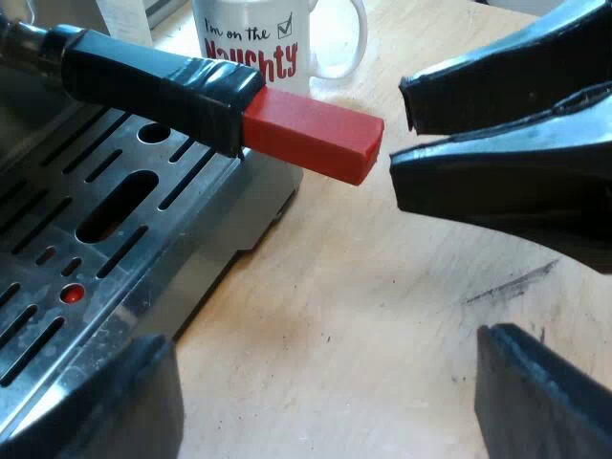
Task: Grind coffee beans and then tamp
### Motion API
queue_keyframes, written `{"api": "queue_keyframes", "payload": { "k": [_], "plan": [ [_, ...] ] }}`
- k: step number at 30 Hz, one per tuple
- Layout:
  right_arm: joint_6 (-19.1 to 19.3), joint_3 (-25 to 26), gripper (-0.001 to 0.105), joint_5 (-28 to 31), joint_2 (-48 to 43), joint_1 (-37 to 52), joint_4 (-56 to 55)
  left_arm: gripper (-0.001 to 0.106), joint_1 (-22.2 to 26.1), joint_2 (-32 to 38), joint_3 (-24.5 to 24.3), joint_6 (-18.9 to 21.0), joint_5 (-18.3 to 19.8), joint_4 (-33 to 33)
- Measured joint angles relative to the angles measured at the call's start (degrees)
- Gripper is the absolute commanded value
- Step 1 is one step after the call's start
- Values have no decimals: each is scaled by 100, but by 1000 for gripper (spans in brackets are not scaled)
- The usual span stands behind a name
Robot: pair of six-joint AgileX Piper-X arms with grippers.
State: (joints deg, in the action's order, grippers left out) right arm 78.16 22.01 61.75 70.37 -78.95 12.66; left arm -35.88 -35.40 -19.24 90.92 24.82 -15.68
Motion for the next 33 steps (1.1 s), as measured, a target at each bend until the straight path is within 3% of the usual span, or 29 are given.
{"api": "queue_keyframes", "payload": {
  "k": [8,14,16,20,23,33],
  "plan": [
    [11,0,45,52,0,154,0,66,0,0,0,0,0,0],
    [37,-7,45,-358,0,403,195,66,0,0,0,0,0,0],
    [122,-17,45,-401,0,408,287,66,0,0,0,0,0,0],
    [979,-43,45,-452,0,436,735,66,0,0,0,0,0,0],
    [1199,-43,45,-297,0,434,971,66,0,0,0,0,0,0],
    [1305,-57,45,-93,0,434,1073,66,0,0,0,0,0,0]
  ]
}}
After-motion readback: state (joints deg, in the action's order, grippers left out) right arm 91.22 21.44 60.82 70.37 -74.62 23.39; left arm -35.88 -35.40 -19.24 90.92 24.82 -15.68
